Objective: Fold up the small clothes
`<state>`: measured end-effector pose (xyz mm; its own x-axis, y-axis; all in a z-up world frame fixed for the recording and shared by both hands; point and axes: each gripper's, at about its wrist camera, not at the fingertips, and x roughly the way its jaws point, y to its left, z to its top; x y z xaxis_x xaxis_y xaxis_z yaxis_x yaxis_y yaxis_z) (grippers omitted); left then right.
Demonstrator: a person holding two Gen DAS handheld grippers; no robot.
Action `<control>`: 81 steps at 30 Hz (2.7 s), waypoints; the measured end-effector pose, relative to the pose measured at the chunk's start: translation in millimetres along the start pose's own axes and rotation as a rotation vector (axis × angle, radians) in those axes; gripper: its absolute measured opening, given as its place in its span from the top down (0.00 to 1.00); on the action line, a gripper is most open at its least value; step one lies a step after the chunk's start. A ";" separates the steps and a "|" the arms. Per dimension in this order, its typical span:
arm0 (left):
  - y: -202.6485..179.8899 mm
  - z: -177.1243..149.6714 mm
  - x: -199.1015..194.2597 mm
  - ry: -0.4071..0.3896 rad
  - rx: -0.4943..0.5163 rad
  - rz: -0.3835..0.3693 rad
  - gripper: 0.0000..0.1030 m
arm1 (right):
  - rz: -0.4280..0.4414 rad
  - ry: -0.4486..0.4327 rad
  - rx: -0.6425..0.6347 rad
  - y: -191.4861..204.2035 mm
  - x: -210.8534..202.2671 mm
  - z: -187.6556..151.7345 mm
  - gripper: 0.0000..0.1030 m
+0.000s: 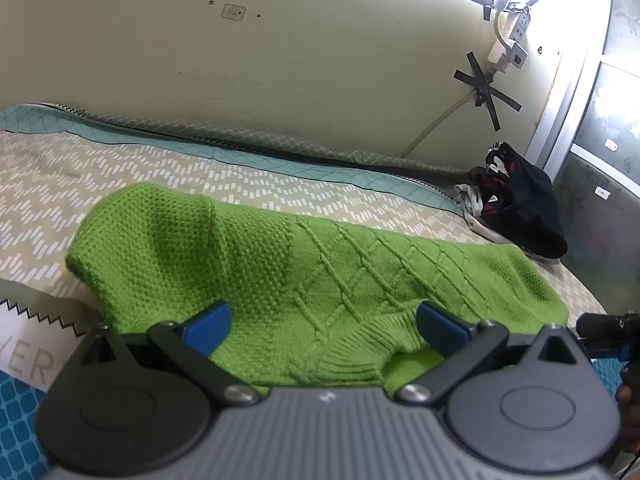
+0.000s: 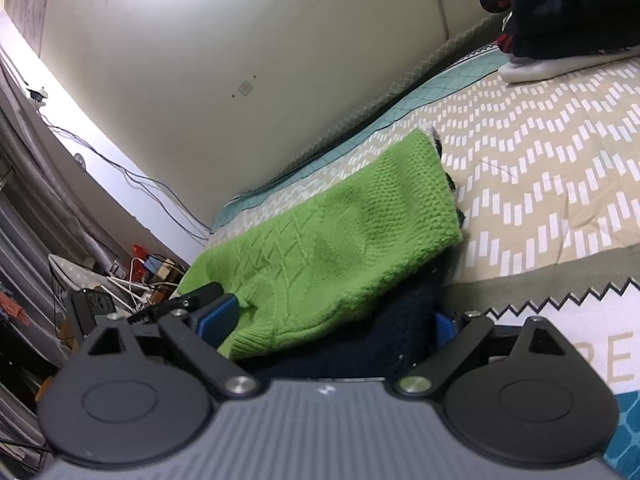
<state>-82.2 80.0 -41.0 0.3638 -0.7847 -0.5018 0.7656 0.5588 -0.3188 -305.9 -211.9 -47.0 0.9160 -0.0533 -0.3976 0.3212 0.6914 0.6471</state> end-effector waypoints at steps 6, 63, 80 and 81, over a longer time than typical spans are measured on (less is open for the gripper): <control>4.8 -0.3 -3.5 -0.022 -0.026 0.009 0.21 | 0.011 0.003 0.065 -3.1 2.4 7.3 0.13; 44.3 -39.8 -86.7 -0.071 -0.236 0.107 0.84 | 0.152 0.327 -0.581 221.7 226.7 52.9 0.47; 46.3 -5.8 -127.8 -0.182 -0.175 0.207 0.05 | 0.131 0.115 -0.689 199.8 161.2 14.3 0.30; 47.7 0.4 -123.1 -0.168 -0.176 0.219 0.01 | 0.128 0.102 -0.659 191.6 149.8 15.1 0.29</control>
<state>-90.3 203.1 5.8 0.6037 -0.6656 -0.4387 0.5612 0.7457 -0.3590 -103.5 -98.2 27.2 0.8995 0.1041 -0.4243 -0.0319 0.9842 0.1740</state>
